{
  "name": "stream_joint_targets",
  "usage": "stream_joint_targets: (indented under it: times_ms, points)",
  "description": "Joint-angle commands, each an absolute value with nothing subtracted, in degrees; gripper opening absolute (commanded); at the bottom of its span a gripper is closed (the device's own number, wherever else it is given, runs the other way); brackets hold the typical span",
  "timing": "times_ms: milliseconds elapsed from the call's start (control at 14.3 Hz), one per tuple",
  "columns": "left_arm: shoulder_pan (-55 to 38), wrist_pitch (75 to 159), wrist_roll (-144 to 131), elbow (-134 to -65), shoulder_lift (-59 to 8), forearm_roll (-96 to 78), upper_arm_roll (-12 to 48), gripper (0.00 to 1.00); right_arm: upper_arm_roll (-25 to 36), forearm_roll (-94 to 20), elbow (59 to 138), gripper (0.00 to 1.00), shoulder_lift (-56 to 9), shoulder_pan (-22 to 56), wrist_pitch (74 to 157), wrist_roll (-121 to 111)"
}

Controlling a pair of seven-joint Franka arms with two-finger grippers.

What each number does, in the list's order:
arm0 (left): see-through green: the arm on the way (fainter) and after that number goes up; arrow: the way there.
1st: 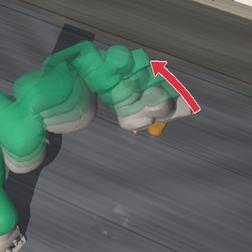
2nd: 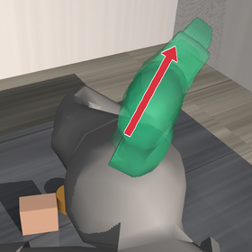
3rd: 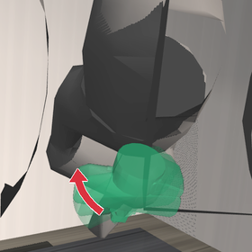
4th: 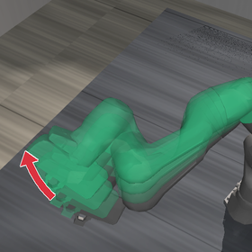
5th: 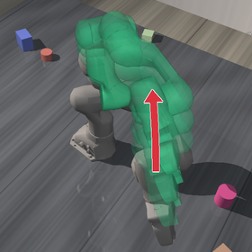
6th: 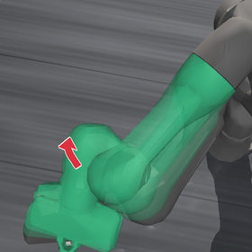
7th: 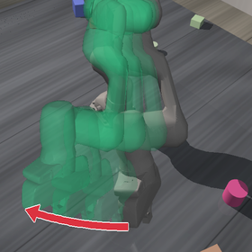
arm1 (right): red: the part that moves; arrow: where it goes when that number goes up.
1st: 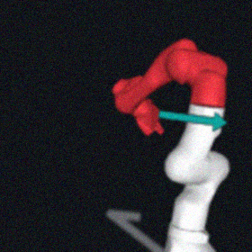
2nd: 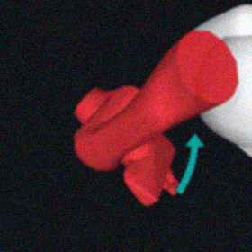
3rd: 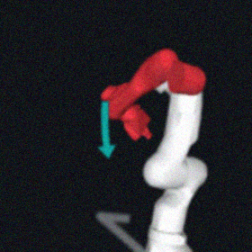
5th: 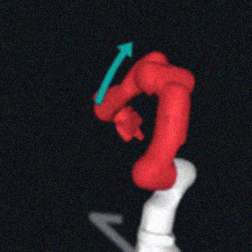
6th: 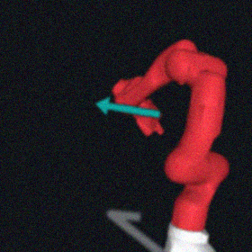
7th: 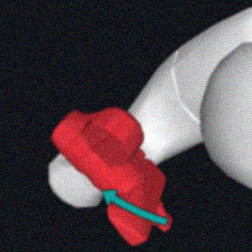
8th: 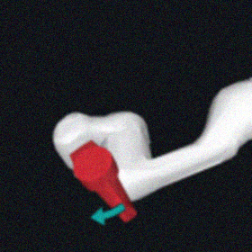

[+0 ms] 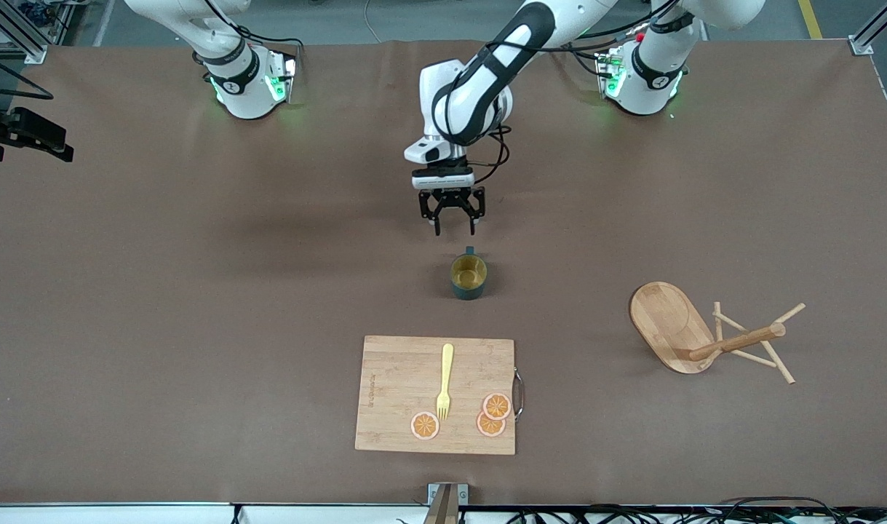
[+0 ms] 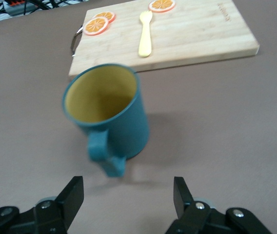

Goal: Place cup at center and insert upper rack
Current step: 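Lower the left gripper onto the mug rim and close it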

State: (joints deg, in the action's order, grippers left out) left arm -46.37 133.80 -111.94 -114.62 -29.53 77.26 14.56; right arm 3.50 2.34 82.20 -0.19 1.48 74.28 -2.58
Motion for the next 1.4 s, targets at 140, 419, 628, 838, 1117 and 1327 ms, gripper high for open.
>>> stream_joint_targets:
  times_ms: [140, 419, 628, 838, 1117, 1327]
  points:
    - [-44.0, 135.2, -112.1, -120.1, -26.3, 82.3, 14.4, 0.83, 3.2, 3.4, 83.8, 1.0, 1.1, 1.0, 74.9, -3.1]
    - [-41.0, 138.0, -114.5, -117.5, -28.2, 85.6, 14.5, 0.83, 3.2, 3.3, 83.8, 1.0, 1.1, 1.0, 74.9, -3.3]
    - [-41.2, 138.0, -119.9, -114.5, -30.6, 85.4, 14.6, 0.82, 3.2, 3.4, 83.8, 1.0, 1.1, 1.0, 74.9, -3.4]
    - [-42.0, 137.9, -126.5, -114.0, -31.0, 85.3, 14.9, 0.82, 3.2, 3.4, 83.8, 1.0, 1.1, 1.0, 74.8, -3.4]
    - [-42.0, 137.9, -126.5, -112.2, -33.4, 85.9, 14.7, 0.81, 3.2, 3.4, 83.8, 1.0, 1.1, 1.0, 74.8, -3.4]
    - [-41.8, 137.9, -126.4, -110.3, -35.2, 86.0, 14.5, 0.76, 3.2, 3.4, 83.8, 1.0, 1.1, 1.0, 74.8, -3.4]
